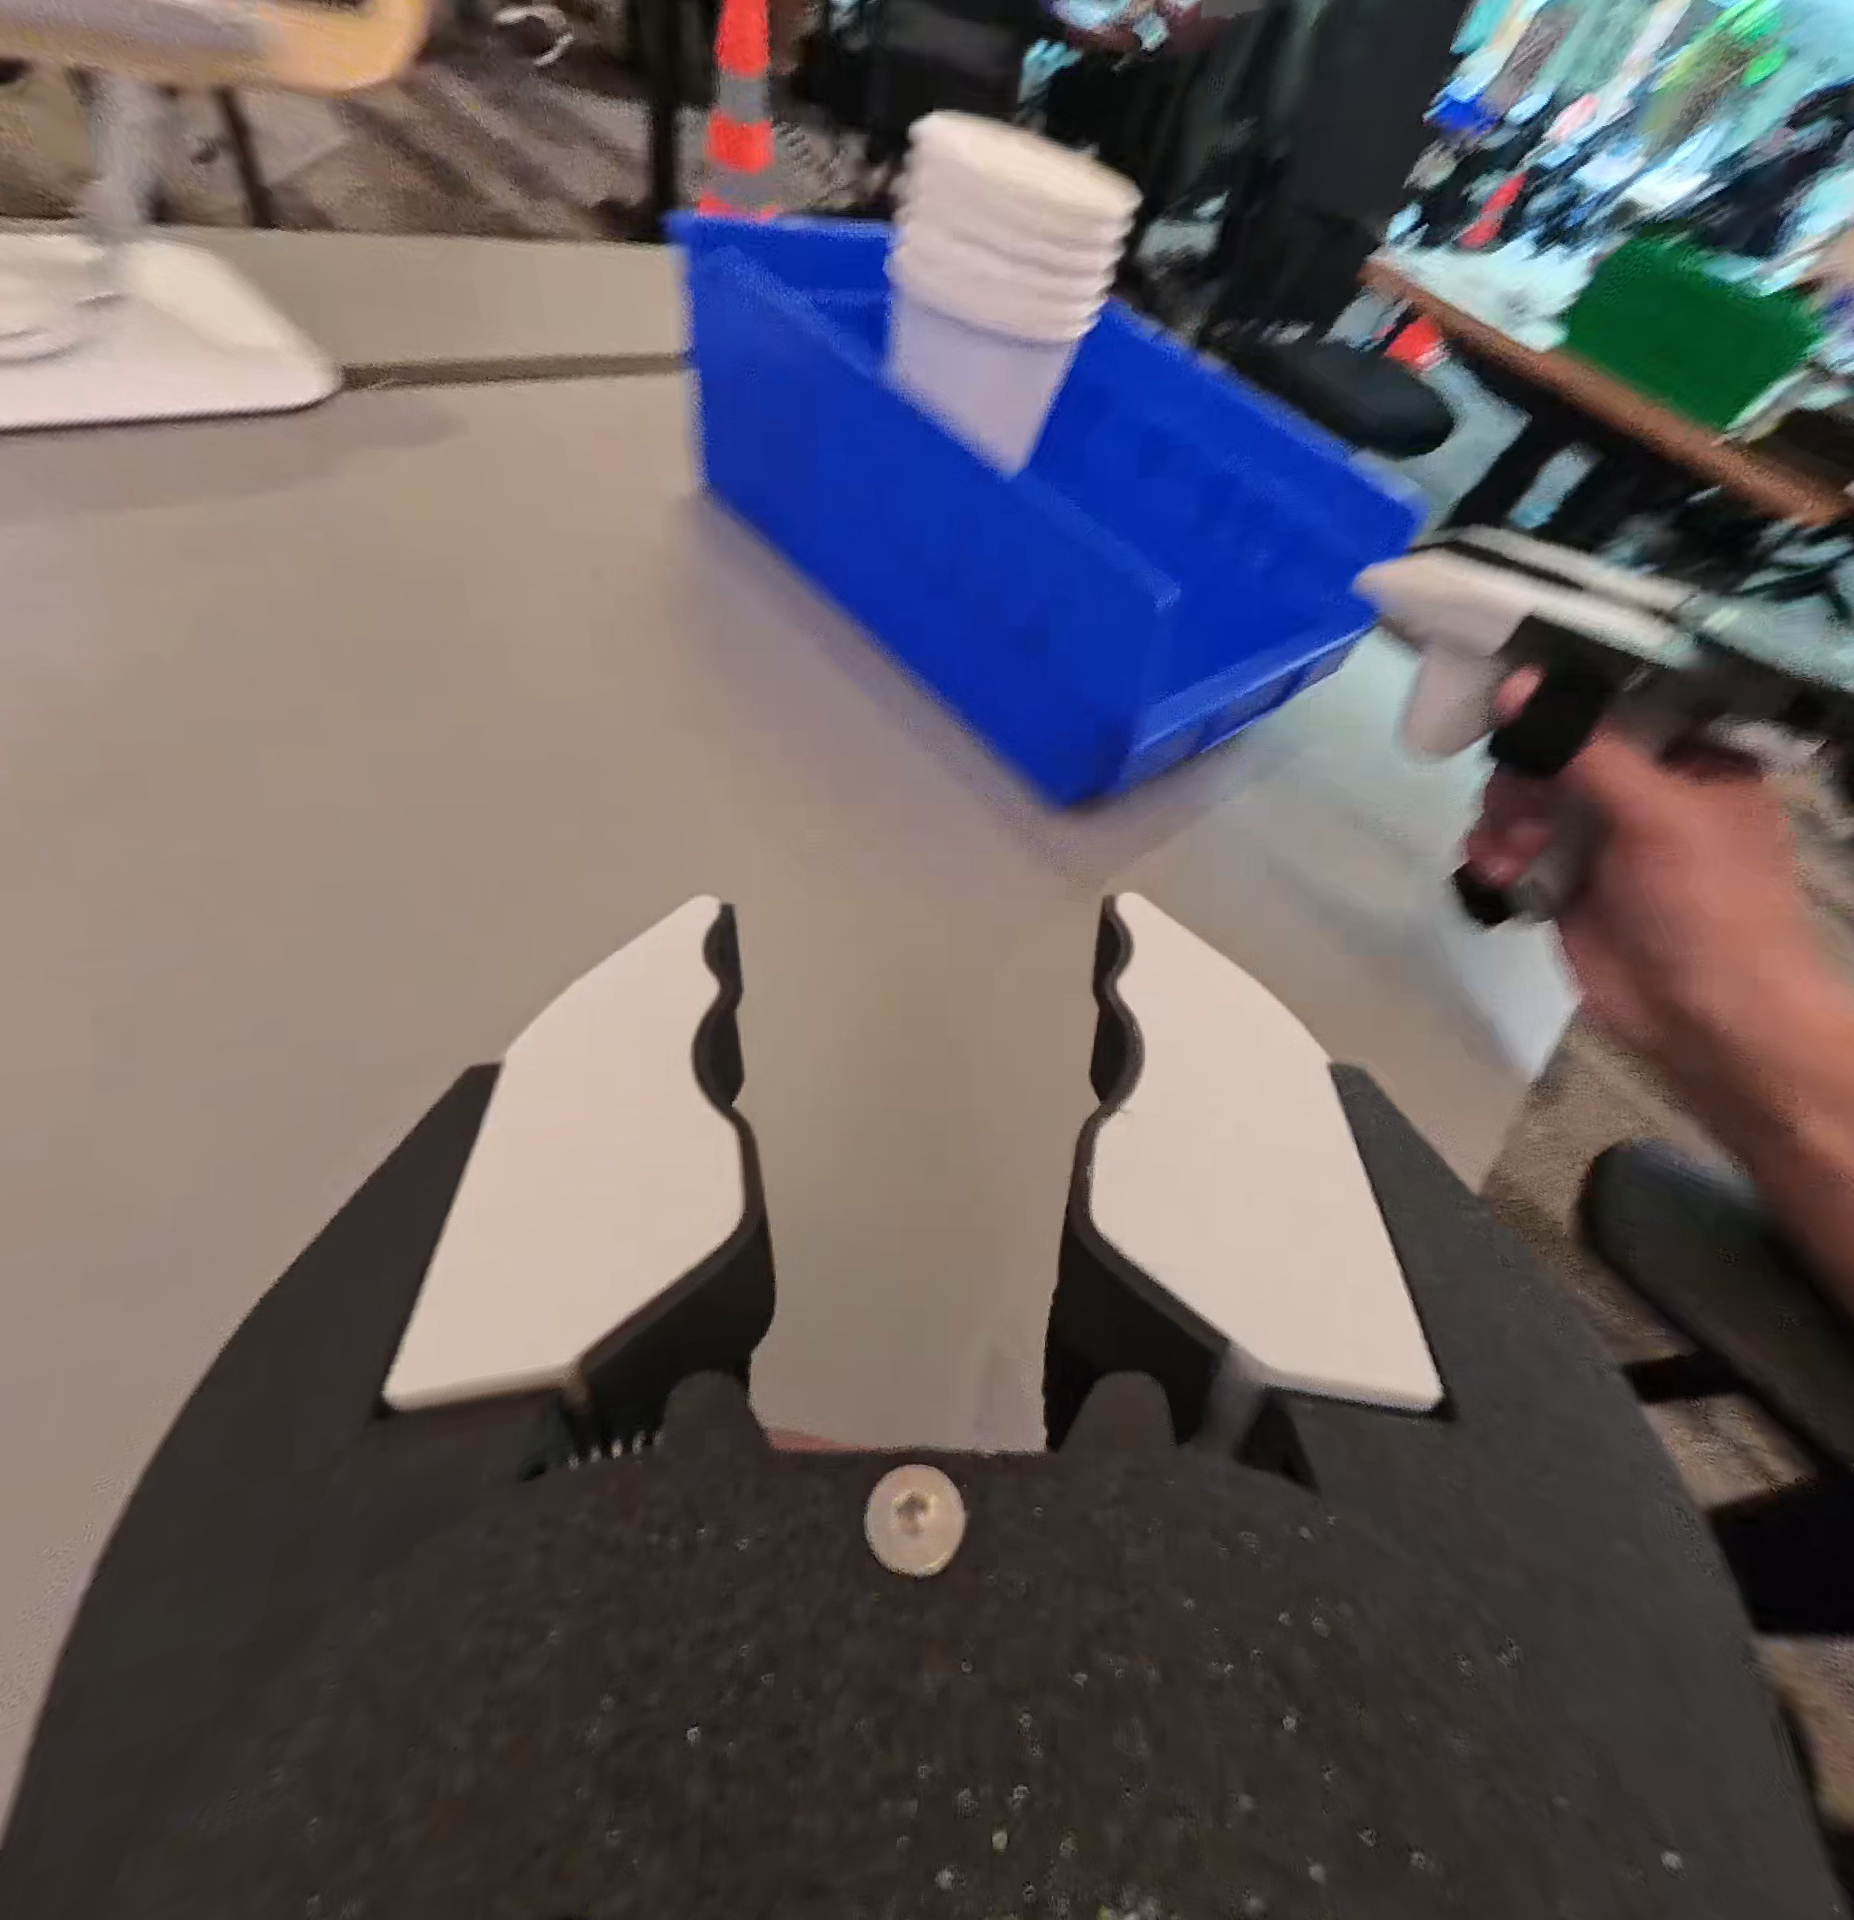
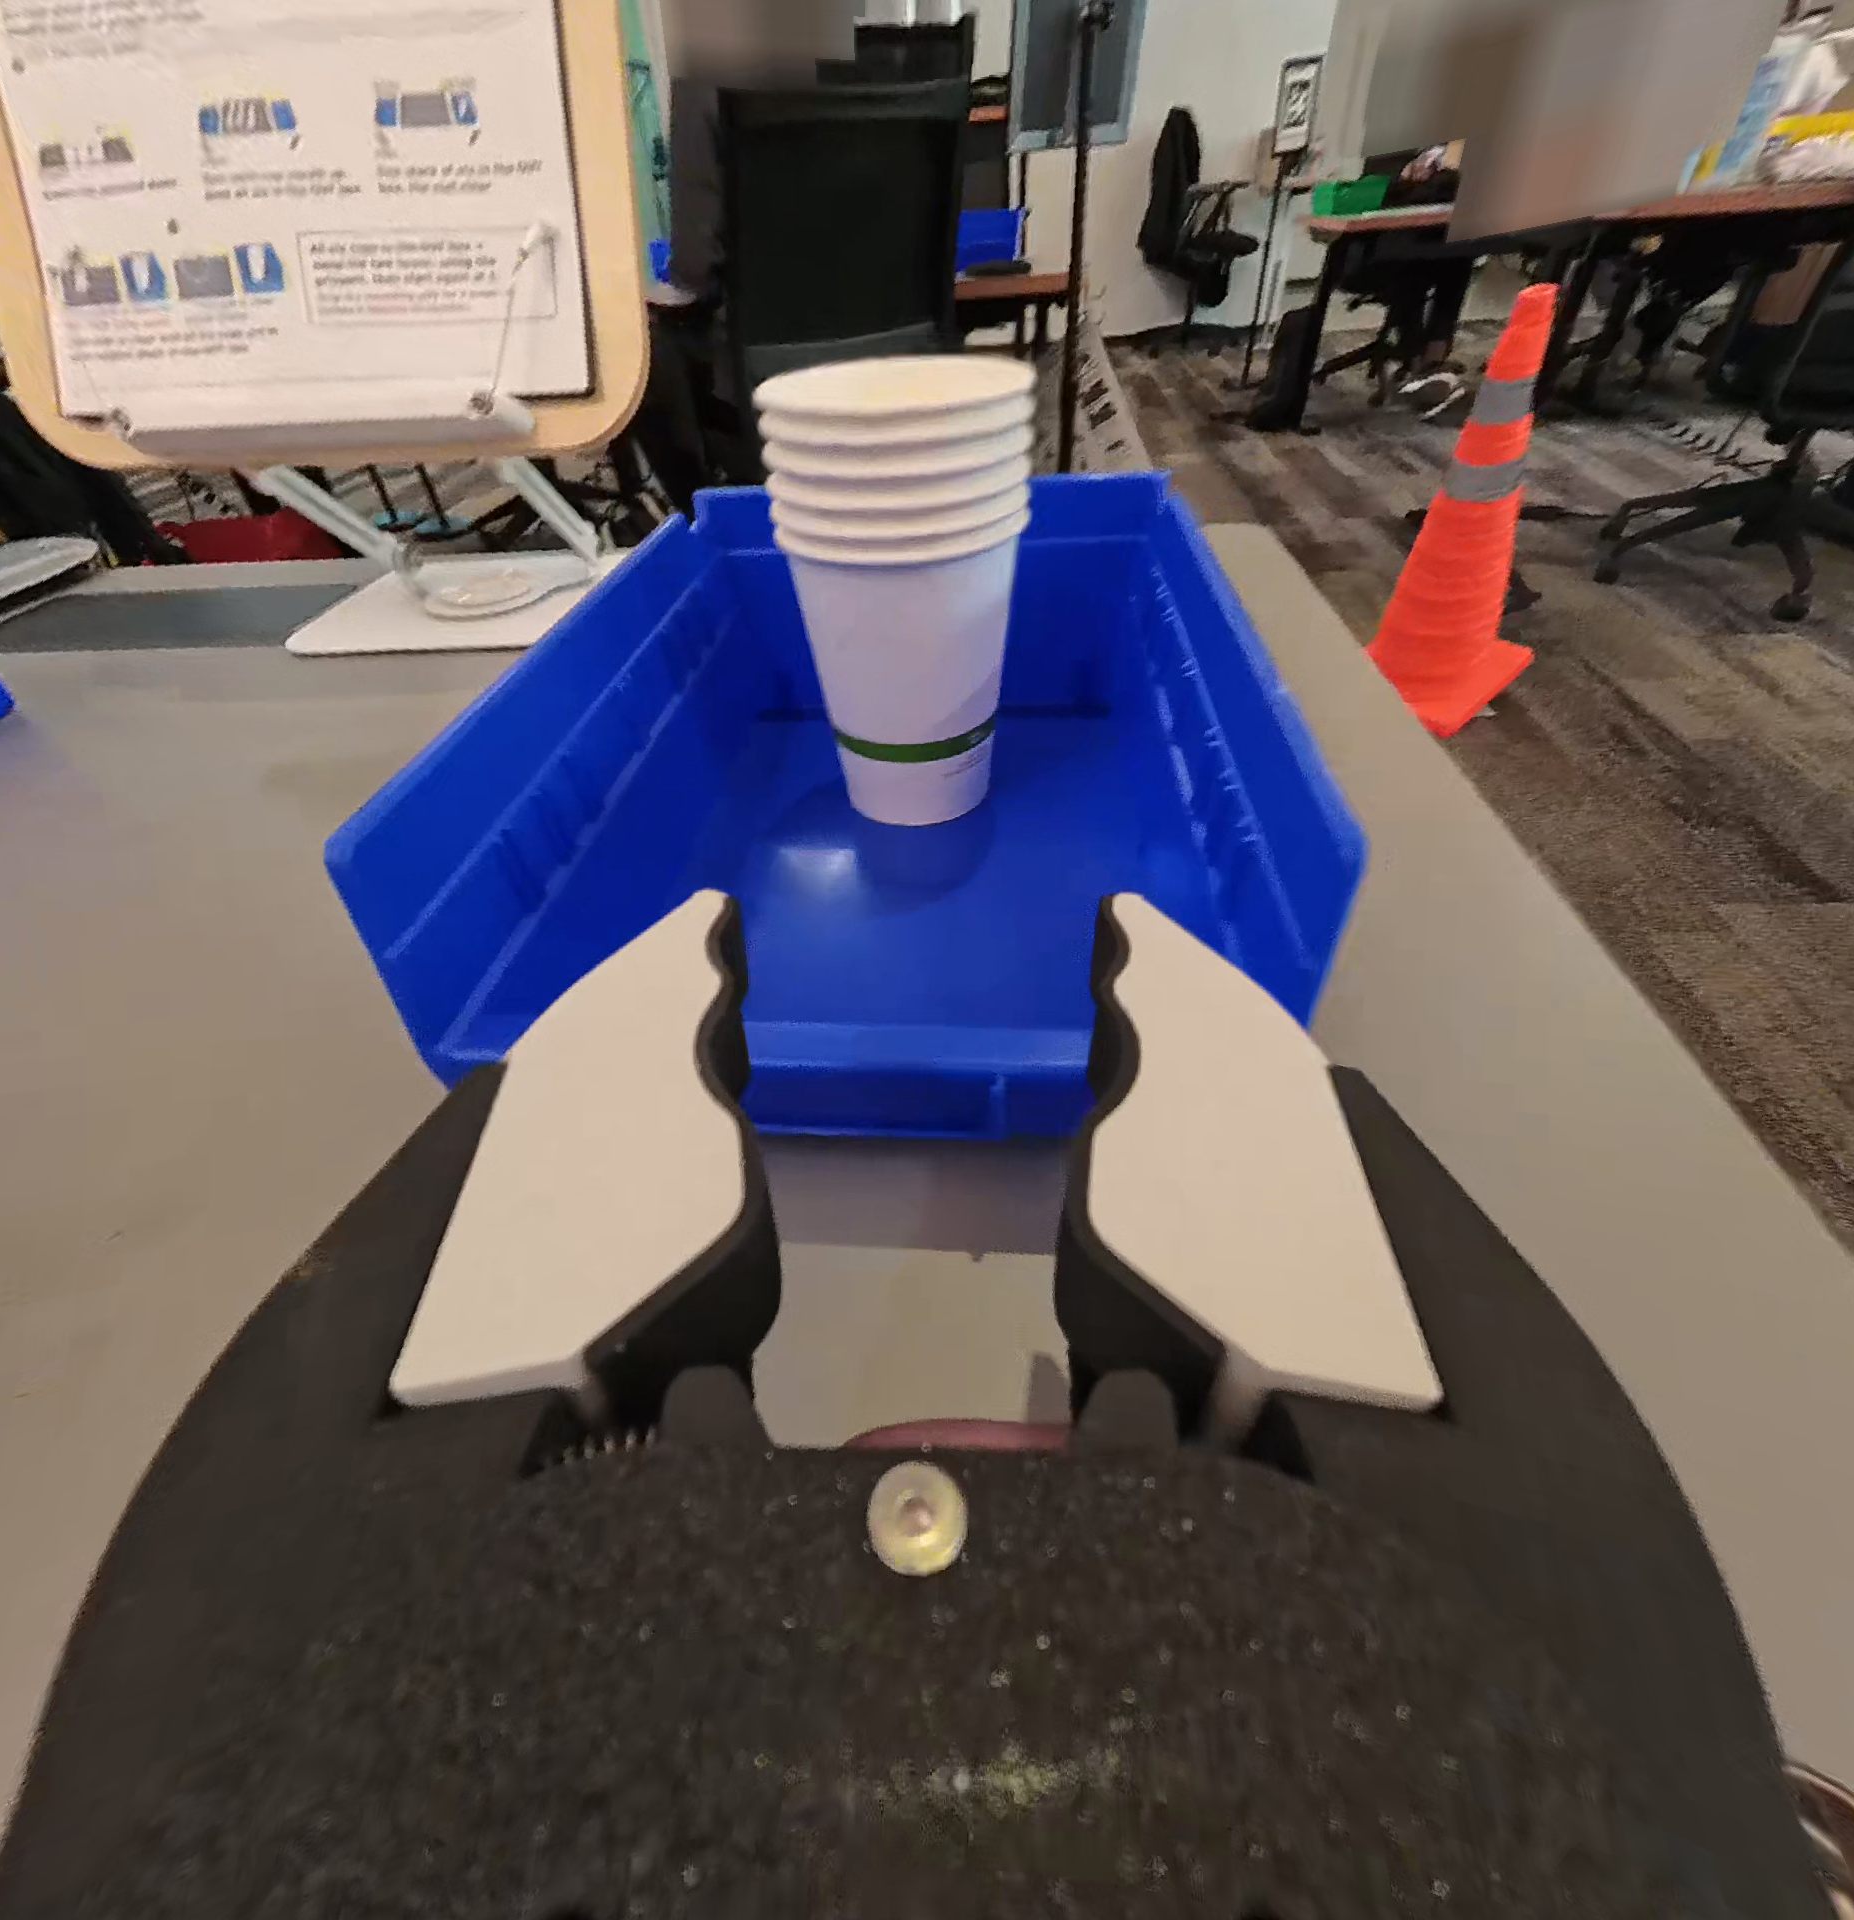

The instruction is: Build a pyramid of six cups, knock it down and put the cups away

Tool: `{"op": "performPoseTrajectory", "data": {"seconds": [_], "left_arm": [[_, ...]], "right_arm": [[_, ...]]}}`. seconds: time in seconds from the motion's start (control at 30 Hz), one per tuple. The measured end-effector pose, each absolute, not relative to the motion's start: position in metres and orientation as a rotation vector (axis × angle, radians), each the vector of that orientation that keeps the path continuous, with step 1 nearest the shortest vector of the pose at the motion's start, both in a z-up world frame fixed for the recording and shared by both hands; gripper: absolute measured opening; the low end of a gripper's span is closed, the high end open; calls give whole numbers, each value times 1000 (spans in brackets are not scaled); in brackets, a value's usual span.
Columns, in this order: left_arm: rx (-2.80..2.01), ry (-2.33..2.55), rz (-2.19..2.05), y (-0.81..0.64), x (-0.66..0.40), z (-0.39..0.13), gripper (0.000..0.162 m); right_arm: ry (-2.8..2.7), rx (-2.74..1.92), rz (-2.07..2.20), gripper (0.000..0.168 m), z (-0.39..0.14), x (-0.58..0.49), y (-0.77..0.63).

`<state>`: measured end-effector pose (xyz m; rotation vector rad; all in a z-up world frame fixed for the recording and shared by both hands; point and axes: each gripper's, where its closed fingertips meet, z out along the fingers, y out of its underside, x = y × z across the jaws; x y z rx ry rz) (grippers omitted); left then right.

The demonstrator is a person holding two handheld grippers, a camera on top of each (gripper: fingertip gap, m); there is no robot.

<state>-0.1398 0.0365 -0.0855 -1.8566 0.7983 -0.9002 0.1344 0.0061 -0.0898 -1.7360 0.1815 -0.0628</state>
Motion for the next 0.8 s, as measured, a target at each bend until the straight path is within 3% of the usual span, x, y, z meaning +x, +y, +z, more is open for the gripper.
{"op": "performPoseTrajectory", "data": {"seconds": [0.1,0.17,0.3,0.37,0.43,0.5,0.57,0.8], "left_arm": [[-1909,926,-947,29,-51,-96,82],[-1941,972,-919,30,-5,-111,84],[-1974,910,-743,60,39,-128,59],[-2042,887,-695,73,46,-142,61],[-2071,851,-646,85,44,-150,52],[-2063,780,-667,90,39,-145,32],[-2084,715,-632,97,29,-144,22],[-2127,481,-555,120,-9,-141,6]], "right_arm": [[250,-1698,-92,69,-82,151,-3],[288,-1698,-102,70,-84,161,-6],[356,-1730,-117,71,-92,178,-5],[382,-1763,-119,72,-100,184,-1],[386,-1825,-111,74,-113,183,6],[379,-1892,-84,75,-126,178,14],[373,-1903,-62,75,-127,172,22],[388,-1921,-154,54,-128,164,43]]}}
